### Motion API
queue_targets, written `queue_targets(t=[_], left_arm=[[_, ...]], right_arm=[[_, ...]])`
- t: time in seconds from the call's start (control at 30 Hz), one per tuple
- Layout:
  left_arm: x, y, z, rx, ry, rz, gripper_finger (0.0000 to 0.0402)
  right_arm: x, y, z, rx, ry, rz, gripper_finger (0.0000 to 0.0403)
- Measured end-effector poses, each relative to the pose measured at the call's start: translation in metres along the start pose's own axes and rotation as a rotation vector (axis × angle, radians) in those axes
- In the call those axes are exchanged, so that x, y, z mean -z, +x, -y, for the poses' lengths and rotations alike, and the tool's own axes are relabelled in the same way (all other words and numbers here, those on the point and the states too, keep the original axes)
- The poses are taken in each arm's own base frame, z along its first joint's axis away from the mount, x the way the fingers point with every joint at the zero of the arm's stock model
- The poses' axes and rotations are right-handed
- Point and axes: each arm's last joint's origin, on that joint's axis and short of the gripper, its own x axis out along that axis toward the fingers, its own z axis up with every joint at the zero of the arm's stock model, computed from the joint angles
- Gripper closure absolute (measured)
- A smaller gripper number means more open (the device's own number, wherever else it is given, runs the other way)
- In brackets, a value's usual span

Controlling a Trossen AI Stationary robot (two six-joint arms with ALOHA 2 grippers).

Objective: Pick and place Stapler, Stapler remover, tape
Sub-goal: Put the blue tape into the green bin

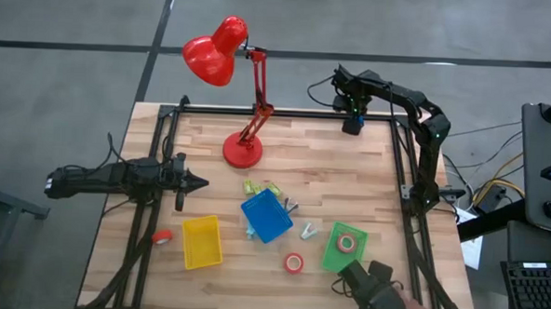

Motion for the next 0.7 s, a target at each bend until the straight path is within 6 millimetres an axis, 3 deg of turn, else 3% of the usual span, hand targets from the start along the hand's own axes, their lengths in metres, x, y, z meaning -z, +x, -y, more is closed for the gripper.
queue_targets(t=[0.5, 0.7], left_arm=[[0.0, 0.0, 0.0, 0.0, 0.0, 0.0, 0.0394], [0.0, 0.0, 0.0, 0.0, 0.0, 0.0, 0.0394]], right_arm=[[0.001, 0.003, -0.001, 0.006, 0.067, -0.007, 0.03], [0.007, -0.008, -0.002, -0.008, 0.127, -0.012, 0.0308]])
